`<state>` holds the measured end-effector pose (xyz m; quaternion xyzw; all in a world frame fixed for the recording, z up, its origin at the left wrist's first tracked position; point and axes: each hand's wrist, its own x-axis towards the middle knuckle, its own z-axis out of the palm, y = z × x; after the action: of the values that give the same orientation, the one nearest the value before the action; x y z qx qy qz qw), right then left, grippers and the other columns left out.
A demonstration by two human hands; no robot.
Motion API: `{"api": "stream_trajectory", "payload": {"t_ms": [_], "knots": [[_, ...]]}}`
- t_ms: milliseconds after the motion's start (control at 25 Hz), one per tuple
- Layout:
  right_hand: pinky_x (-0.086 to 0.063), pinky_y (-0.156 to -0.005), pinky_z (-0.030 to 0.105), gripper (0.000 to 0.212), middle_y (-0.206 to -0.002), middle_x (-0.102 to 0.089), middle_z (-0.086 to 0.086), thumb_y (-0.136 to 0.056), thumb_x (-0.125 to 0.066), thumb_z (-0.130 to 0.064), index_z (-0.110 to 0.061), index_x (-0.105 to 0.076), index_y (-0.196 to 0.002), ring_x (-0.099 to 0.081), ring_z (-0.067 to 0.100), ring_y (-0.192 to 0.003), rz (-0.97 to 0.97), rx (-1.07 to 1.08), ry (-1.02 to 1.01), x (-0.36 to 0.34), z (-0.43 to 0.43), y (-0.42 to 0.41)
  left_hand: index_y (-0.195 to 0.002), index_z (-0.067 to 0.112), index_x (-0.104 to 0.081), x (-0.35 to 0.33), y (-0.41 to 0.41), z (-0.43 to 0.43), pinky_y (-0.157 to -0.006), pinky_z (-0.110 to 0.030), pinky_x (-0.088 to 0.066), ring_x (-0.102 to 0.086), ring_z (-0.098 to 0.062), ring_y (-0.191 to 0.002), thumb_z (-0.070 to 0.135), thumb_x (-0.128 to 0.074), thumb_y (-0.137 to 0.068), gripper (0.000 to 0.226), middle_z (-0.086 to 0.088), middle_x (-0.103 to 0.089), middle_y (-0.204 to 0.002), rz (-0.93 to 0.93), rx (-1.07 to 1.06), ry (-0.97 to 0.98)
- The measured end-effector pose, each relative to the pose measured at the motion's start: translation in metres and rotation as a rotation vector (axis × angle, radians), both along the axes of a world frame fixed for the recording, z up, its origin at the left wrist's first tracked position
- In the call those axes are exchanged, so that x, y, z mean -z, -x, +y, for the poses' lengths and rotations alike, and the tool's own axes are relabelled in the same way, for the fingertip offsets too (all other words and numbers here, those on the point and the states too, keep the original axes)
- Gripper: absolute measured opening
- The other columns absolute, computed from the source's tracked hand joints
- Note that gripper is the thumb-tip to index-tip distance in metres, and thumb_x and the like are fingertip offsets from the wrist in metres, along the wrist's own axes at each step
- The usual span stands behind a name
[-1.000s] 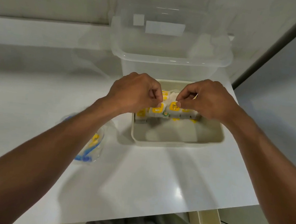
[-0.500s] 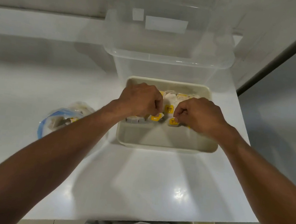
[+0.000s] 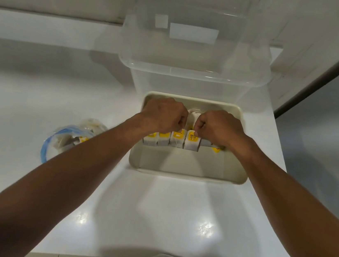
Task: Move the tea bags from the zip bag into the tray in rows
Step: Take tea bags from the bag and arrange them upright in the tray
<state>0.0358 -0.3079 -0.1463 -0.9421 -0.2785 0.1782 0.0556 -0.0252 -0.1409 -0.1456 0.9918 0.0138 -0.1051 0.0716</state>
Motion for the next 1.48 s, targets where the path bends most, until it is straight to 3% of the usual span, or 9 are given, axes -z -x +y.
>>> {"api": "stream_trajectory", "payload": {"t_ms": [80,200,360,600,840,960,1080,1320,1480], "knots": [[-0.041,-0.06,0.024,0.004,-0.087,-0.068,-0.013,-0.083,-0.069,-0.038,-0.038,-0.072,-0.084,-0.06,0.014,-0.079,0.005,0.007,0.001,0.0,0.0,-0.002,-0.086,0.037,-0.067,0.001,0.0,0.001,-0.074,-0.03,-0.051,-0.064,-0.014,-0.095,0.038,-0.062,-0.085,0.005,0.011,-0.071,-0.094,-0.005,-0.004,-0.006],[-0.041,-0.06,0.024,0.004,-0.086,-0.068,-0.014,-0.082,-0.069,-0.04,-0.037,-0.072,-0.082,-0.062,0.013,-0.08,0.011,0.024,-0.018,0.004,-0.001,-0.002,-0.081,0.034,-0.062,0.005,0.004,0.0,-0.067,-0.027,-0.046,-0.066,-0.018,-0.092,0.034,-0.052,-0.088,0.013,0.008,-0.071,-0.093,-0.058,0.02,-0.055],[-0.042,-0.062,0.025,0.016,-0.083,-0.067,-0.012,-0.079,-0.07,-0.047,-0.032,-0.068,-0.08,-0.063,0.014,-0.079,-0.036,0.089,-0.102,0.004,-0.004,0.007,-0.095,0.028,-0.07,0.008,0.01,-0.003,-0.065,-0.028,-0.043,-0.066,-0.02,-0.092,0.032,-0.047,-0.092,0.024,0.005,-0.072,-0.095,-0.143,0.064,-0.151],[-0.036,-0.067,0.027,0.02,-0.085,-0.062,-0.011,-0.081,-0.069,-0.051,-0.033,-0.06,-0.08,-0.056,0.016,-0.081,-0.109,0.081,-0.081,-0.003,-0.014,0.028,-0.097,0.03,-0.066,0.007,0.013,0.002,-0.07,-0.03,-0.045,-0.063,-0.022,-0.099,0.041,-0.06,-0.087,0.016,0.007,-0.07,-0.096,-0.137,0.054,-0.128],[-0.042,-0.075,0.03,0.027,-0.089,-0.055,-0.009,-0.081,-0.067,-0.056,-0.032,-0.062,-0.093,-0.059,0.021,-0.092,-0.033,0.043,0.034,0.01,-0.012,0.038,-0.11,0.027,-0.06,0.005,0.023,-0.003,-0.084,-0.037,-0.046,-0.058,-0.025,-0.105,0.065,-0.066,-0.077,0.051,0.001,-0.067,-0.108,-0.061,0.068,-0.269],[-0.044,-0.078,0.032,0.029,-0.094,-0.056,-0.008,-0.082,-0.067,-0.055,-0.031,-0.062,-0.097,-0.059,0.022,-0.097,-0.028,0.023,0.033,0.007,-0.008,0.04,-0.113,0.027,-0.06,0.009,0.026,-0.009,-0.089,-0.039,-0.044,-0.058,-0.026,-0.109,0.065,-0.066,-0.077,0.053,-0.001,-0.067,-0.112,-0.054,0.065,-0.348],[-0.042,-0.079,0.033,0.035,-0.1,-0.057,-0.007,-0.082,-0.069,-0.053,-0.03,-0.06,-0.108,-0.058,0.024,-0.103,-0.055,-0.003,0.003,0.002,-0.006,0.043,-0.112,0.026,-0.061,0.009,0.023,-0.012,-0.084,-0.037,-0.044,-0.059,-0.025,-0.108,0.062,-0.067,-0.078,0.05,-0.001,-0.067,-0.112,-0.061,0.053,-0.37],[-0.037,-0.07,0.029,0.033,-0.089,-0.055,-0.007,-0.078,-0.07,-0.057,-0.03,-0.054,-0.087,-0.057,0.021,-0.088,-0.038,0.017,0.047,0.003,-0.009,0.038,-0.111,0.025,-0.061,0.005,0.025,-0.009,-0.085,-0.037,-0.045,-0.059,-0.026,-0.105,0.066,-0.067,-0.076,0.054,-0.002,-0.066,-0.11,-0.048,0.042,-0.332],[-0.039,-0.074,0.03,0.033,-0.095,-0.054,-0.008,-0.081,-0.07,-0.053,-0.03,-0.058,-0.101,-0.059,0.023,-0.099,-0.07,-0.013,0.052,-0.001,-0.007,0.04,-0.118,0.025,-0.059,0.011,0.027,-0.012,-0.088,-0.038,-0.044,-0.059,-0.025,-0.11,0.067,-0.069,-0.073,0.062,0.0,-0.066,-0.116,-0.05,0.058,-0.355]]}}
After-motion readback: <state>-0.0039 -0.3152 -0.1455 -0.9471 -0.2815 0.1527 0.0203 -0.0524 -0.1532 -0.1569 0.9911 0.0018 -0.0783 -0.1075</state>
